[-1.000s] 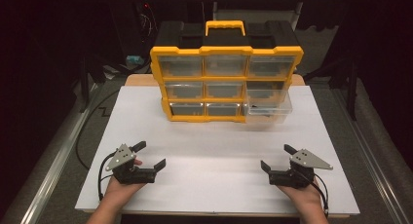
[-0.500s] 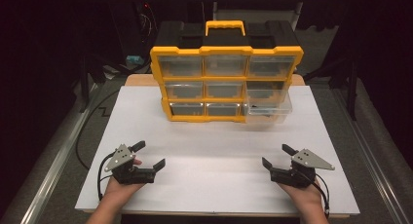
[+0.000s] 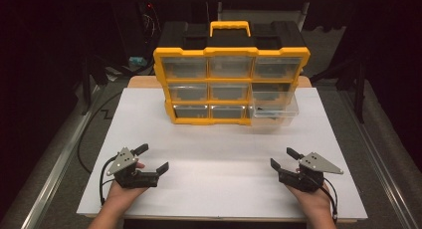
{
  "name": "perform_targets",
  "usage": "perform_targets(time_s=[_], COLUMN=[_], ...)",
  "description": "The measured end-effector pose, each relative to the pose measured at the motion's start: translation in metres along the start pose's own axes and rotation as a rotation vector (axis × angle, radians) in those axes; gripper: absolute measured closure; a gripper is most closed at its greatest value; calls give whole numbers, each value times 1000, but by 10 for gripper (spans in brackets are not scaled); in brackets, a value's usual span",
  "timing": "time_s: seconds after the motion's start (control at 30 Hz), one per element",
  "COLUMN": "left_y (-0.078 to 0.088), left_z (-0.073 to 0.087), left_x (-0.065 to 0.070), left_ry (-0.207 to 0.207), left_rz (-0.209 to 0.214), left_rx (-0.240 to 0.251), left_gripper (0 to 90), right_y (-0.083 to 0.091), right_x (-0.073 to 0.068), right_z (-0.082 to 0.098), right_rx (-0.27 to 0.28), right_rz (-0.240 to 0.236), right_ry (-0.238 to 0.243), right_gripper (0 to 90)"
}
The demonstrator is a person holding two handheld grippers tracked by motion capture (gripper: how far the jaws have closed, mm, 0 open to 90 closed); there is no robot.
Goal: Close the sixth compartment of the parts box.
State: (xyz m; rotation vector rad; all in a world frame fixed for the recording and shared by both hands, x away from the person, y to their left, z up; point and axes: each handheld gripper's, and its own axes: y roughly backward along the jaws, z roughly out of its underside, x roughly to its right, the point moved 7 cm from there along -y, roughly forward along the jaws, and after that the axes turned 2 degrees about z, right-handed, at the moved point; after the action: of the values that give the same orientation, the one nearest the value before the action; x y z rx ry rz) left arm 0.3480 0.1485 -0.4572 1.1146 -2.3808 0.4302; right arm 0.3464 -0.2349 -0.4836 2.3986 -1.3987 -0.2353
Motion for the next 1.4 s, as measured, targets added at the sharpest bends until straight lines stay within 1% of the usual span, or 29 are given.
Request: perform_targets(time_s=[0.13,0.33,0.47,0.53,0.7,0.77,0.83,1.03,1.1,1.23,1.4], left_y=[0,0,0,-1,0,0,0,0,0,0,-1], left_z=[0,1,2,2,2,2,1,2,2,1,3], left_x=[0,0,0,1,1,1,1,1,0,0,-1], left_ry=[-1,-2,-4,-3,-5,-5,-1,-4,-5,-4,-8], left_rz=[3,2,3,3,4,4,4,5,4,2,3], left_rx=[-1,-7,-9,-7,-10,-10,-6,-10,-10,-7,-16], left_gripper=[2,2,2,2,2,2,2,3,2,2,2], right_y=[0,0,1,2,3,4,4,4,3,1,-6], right_x=[0,1,3,3,3,2,3,1,-1,-3,-6], right_z=[1,2,1,1,0,-1,-1,-2,-2,-3,-4], right_rx=[-4,-5,1,3,4,5,8,6,6,12,14], right_rz=[-1,12,32,30,36,37,38,36,26,22,16], right_ry=[4,7,18,14,24,11,15,12,8,5,8], right_gripper=[456,565,652,695,796,846,895,900,900,900,900])
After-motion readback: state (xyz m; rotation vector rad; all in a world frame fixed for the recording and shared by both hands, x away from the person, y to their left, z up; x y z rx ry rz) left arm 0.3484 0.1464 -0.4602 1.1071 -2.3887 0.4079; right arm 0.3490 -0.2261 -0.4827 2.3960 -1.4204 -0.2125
